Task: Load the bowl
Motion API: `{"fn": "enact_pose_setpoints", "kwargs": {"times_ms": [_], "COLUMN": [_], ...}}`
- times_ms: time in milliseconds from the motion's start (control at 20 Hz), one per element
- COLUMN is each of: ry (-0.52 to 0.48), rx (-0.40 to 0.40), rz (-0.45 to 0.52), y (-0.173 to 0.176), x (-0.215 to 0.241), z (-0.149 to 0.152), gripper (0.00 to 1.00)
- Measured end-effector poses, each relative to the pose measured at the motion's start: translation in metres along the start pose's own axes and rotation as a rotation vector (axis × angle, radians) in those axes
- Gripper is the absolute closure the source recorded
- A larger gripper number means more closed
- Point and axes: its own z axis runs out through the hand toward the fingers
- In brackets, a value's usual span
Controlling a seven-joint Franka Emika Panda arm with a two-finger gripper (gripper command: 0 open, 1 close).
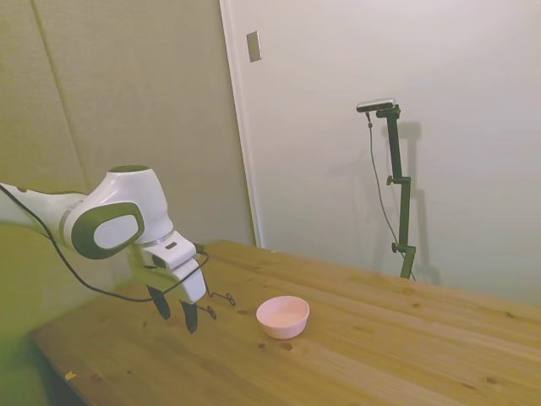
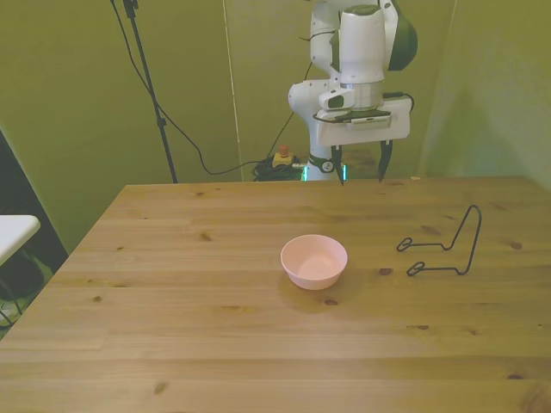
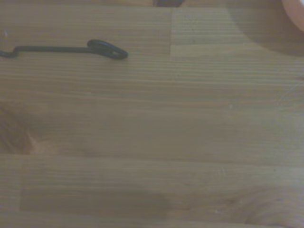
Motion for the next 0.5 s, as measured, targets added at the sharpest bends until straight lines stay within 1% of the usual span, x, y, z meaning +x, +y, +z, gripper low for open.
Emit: {"fn": "enact_pose_setpoints", "kwargs": {"times_ms": [300, 500], "ry": [0.023, 0.068], "rx": [0.023, 0.039], "rz": [0.005, 0.035], "y": [-0.004, -0.01], "x": [0.005, 0.025], "z": [-0.006, -0.017], "gripper": [0.0, 0.0]}}
